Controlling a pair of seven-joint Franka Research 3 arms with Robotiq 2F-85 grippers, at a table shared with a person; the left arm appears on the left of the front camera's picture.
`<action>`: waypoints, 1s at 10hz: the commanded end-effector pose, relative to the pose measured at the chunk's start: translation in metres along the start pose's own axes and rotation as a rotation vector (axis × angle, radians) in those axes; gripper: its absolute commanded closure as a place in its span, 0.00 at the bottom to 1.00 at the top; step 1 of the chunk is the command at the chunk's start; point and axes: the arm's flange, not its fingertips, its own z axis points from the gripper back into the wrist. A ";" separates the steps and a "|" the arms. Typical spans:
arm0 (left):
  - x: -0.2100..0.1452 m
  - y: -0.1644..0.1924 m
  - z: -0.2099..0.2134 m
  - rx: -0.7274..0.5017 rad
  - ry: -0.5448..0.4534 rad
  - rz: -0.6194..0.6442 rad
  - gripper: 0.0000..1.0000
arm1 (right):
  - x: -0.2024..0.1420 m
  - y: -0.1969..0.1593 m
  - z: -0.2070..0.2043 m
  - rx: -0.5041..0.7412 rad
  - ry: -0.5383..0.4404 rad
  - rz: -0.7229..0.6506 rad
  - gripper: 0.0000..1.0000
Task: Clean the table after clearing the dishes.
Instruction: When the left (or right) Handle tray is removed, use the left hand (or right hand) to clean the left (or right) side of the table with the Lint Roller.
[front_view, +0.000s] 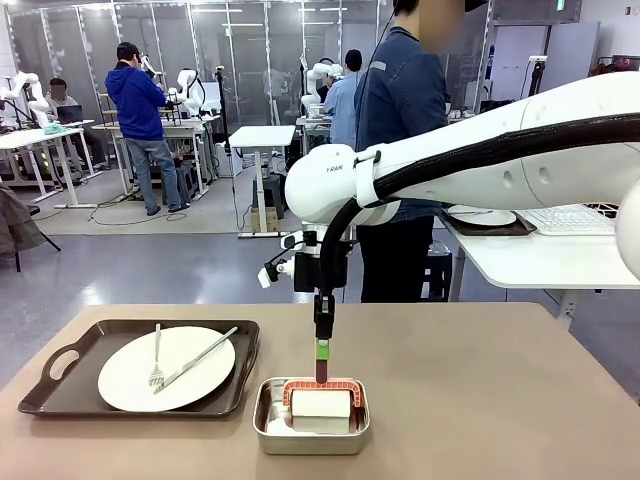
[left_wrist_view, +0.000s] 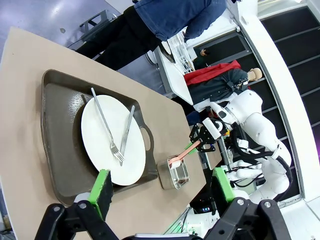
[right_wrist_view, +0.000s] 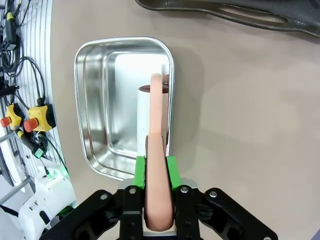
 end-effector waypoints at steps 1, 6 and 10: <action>-0.003 -0.001 0.004 -0.005 0.004 -0.003 0.00 | -0.008 0.033 0.026 -0.046 0.004 -0.080 0.93; -0.003 -0.001 0.004 -0.005 0.004 -0.003 0.00 | -0.118 0.078 0.088 -0.096 -0.374 -0.572 0.85; -0.003 -0.001 0.004 -0.005 0.004 -0.003 0.00 | -0.207 0.071 0.067 -0.059 -0.661 -0.935 0.85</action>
